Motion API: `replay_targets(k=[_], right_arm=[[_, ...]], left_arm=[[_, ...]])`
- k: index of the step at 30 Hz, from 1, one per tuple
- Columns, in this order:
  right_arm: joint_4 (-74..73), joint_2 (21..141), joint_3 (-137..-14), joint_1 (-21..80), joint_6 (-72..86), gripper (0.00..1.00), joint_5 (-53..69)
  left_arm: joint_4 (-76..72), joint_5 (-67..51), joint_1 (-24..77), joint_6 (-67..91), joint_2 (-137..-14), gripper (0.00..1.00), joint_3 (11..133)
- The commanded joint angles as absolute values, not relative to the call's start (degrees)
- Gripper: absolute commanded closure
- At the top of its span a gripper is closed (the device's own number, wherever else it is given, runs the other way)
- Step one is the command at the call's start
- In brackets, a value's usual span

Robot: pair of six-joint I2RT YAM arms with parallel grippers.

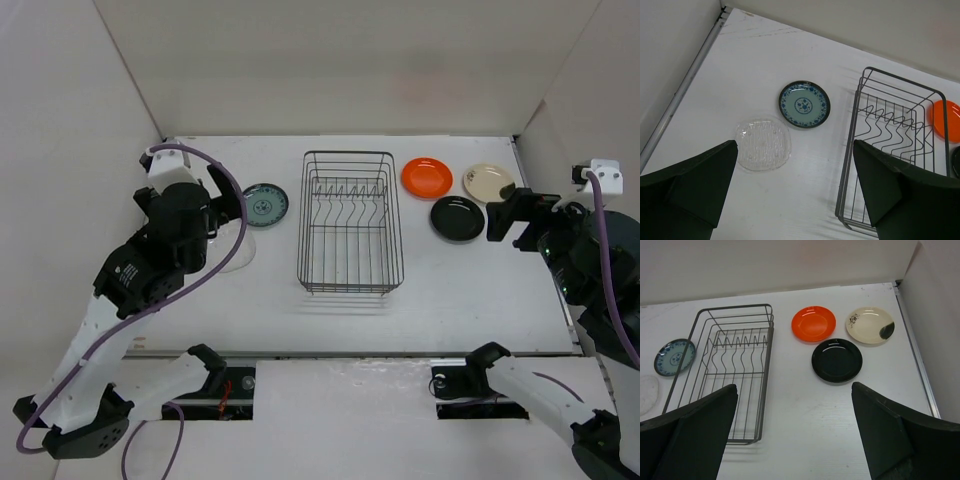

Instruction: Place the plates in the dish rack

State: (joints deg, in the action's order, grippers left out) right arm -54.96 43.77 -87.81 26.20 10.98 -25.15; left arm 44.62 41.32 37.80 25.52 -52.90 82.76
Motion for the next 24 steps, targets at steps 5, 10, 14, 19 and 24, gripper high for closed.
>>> replay_targets(k=[5,10,14,19,24], right_arm=[[-54.93,42.89,-87.63,25.84,11.43,0.00,-26.89],[-54.93,44.56,-86.92,25.84,12.82,0.00,-29.00],[-47.15,47.89,-83.77,25.84,13.89,0.00,-27.61],[-36.50,65.36,-84.29,20.85,15.64,0.00,-13.13],[-24.02,73.91,-82.28,-2.74,20.21,0.00,9.88]], left_arm=[[44.21,42.10,37.97,26.10,-52.21,0.00,82.44],[42.37,42.71,37.97,26.10,-53.44,0.00,81.75],[37.54,39.21,37.97,25.49,-54.57,0.00,78.58],[31.56,33.58,37.97,26.02,-56.87,0.00,74.54],[27.25,30.51,37.97,27.15,-58.27,0.00,70.93]])
